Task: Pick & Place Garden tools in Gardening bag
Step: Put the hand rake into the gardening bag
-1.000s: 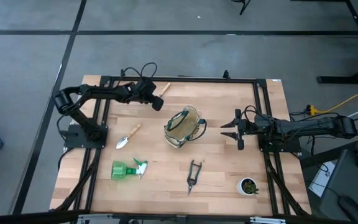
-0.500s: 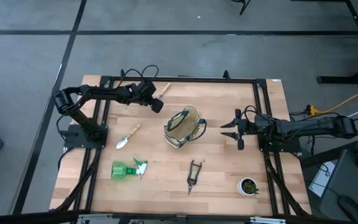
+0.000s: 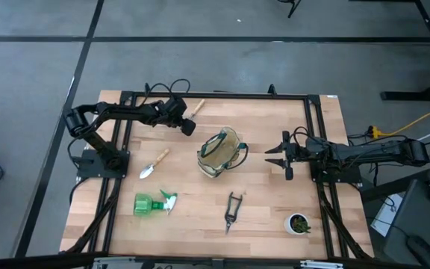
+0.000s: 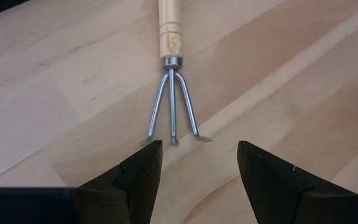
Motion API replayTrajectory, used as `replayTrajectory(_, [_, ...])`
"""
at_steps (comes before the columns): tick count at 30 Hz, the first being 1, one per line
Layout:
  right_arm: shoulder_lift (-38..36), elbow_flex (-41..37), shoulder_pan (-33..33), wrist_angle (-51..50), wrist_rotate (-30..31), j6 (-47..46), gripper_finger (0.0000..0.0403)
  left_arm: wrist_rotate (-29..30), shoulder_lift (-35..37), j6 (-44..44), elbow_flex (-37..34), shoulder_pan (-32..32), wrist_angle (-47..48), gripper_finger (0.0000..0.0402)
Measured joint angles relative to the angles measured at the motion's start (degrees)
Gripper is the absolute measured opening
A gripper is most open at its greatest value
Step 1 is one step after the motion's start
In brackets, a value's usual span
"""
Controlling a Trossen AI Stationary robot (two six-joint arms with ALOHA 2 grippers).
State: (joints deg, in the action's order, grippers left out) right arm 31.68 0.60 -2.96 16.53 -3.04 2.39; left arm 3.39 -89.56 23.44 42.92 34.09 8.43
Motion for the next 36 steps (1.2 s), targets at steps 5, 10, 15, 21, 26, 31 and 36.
replayTrajectory(5, [0.00, 0.00, 0.00, 0.00, -0.01, 0.00, 0.0144, 0.00, -0.22, 0.00, 0.00, 0.00, -0.09, 0.0205])
replayTrajectory(10, [0.00, 0.00, 0.00, 0.00, -0.01, 0.00, 0.0144, -0.58, -3.50, 0.00, 0.00, 0.02, -1.33, 0.0205])
replayTrajectory(15, [0.02, 0.00, -0.02, 0.00, -0.03, 0.00, 0.0144, 0.38, -7.61, -0.09, 0.04, -0.02, -6.15, 0.0205])
replayTrajectory(21, [0.02, 0.00, -0.02, 0.00, -0.03, 0.00, 0.0144, 0.29, -8.68, -1.03, 0.00, 0.02, -10.66, 0.0205])
replayTrajectory(26, [0.02, 0.00, -0.02, 0.00, -0.03, 0.00, 0.0144, 0.73, -8.57, -1.09, -0.07, 0.02, -11.27, 0.0205])
replayTrajectory(31, [0.02, 0.00, -0.02, 0.00, -0.03, 0.00, 0.0144, 1.02, -8.52, -1.19, -0.07, 0.02, -10.48, 0.0190])
replayTrajectory(36, [0.02, 0.00, -0.02, 0.00, -0.03, 0.00, 0.0144, 1.82, -8.50, -2.16, -0.07, 0.02, -9.97, 0.0135])
